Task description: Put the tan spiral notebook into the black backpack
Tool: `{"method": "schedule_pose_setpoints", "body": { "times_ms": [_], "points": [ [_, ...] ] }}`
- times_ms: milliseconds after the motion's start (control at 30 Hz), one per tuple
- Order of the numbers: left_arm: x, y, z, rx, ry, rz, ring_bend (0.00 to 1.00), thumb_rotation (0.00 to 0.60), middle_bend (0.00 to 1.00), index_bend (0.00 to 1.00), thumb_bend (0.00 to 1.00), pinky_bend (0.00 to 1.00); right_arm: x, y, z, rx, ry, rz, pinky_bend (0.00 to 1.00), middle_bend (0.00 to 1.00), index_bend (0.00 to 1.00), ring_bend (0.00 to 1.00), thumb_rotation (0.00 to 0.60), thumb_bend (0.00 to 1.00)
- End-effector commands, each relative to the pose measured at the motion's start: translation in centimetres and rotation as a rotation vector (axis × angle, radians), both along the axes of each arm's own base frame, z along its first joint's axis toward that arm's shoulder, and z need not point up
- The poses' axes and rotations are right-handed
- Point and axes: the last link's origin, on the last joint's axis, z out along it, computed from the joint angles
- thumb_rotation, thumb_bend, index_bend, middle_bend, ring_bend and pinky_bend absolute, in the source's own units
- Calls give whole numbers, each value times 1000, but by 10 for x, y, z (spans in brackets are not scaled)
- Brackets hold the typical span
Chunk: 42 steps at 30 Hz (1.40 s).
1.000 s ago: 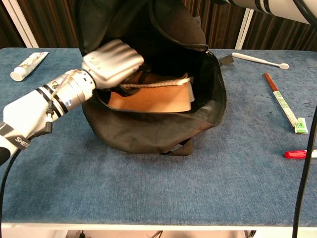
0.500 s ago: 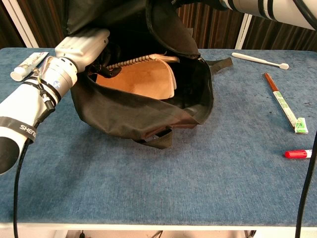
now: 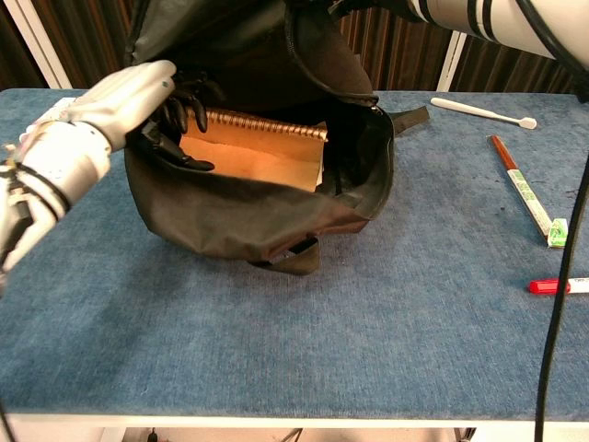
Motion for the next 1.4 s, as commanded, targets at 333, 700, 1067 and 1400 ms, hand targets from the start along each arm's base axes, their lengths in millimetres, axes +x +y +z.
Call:
{"method": "schedule_pose_setpoints", "body": {
  "times_ms": [333,700,1067,1400],
  "points": [
    [-45,-46,58,89,-75,-29,503,600,468,318,0,435,-4,-7,-11,-4,42,-23,319,600,760,432,600,578],
    [-101,-69,111,210,2,81,503,600,473,321,0,432,-27,33,-35,198,282,185,100,298,201,141,600,372],
    [-151,-72,153,232,115,262,451,600,448,321,0,364,-96,64,26,123,373,177,0,120,0,0,600,176],
    [-192,-93,196,209,203,367,305,600,355,319,0,264,-212,96,103,-226,679,7,28,168,0,0,600,289]
  ]
}}
